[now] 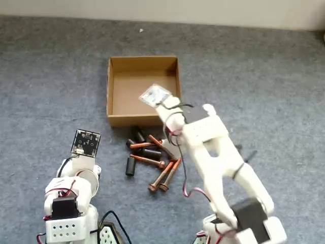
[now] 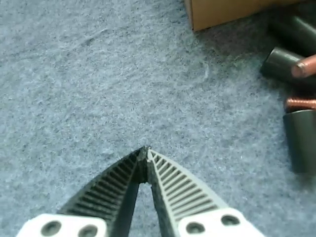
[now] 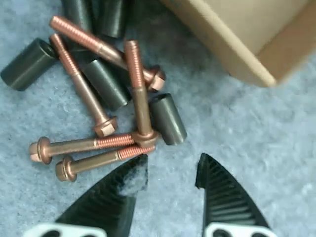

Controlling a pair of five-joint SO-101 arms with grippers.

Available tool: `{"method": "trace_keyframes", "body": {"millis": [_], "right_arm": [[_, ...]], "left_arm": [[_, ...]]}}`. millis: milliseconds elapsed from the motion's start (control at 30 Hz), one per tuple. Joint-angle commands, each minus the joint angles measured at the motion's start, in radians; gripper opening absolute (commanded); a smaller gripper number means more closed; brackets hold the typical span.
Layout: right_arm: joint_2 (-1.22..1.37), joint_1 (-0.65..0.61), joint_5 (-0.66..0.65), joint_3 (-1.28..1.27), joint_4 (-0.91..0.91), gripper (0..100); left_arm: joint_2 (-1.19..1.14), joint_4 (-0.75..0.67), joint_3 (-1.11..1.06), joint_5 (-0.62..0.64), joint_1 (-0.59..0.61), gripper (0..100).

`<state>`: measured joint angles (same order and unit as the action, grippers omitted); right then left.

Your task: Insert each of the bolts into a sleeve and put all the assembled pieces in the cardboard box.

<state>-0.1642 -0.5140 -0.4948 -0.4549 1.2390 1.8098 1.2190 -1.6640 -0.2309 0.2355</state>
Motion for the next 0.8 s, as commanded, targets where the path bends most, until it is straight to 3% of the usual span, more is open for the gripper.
{"method": "trace_keyframes", "body": {"millis": [0,400,767], "right_arm": [[0.073,-0.027,-0.018,0.074,0.001,16.3],[0.196,0.030,-0.018,0.070,-0.217,16.3],[0.309,0.045,-0.020,0.068,-0.229,16.3]], "left_arm": [[0.004,-0.015,0.004,-0.012,0.010,4],[0.004,-0.015,0.004,-0.015,0.010,4],[0.004,-0.015,0.004,-0.015,0.010,4]]}}
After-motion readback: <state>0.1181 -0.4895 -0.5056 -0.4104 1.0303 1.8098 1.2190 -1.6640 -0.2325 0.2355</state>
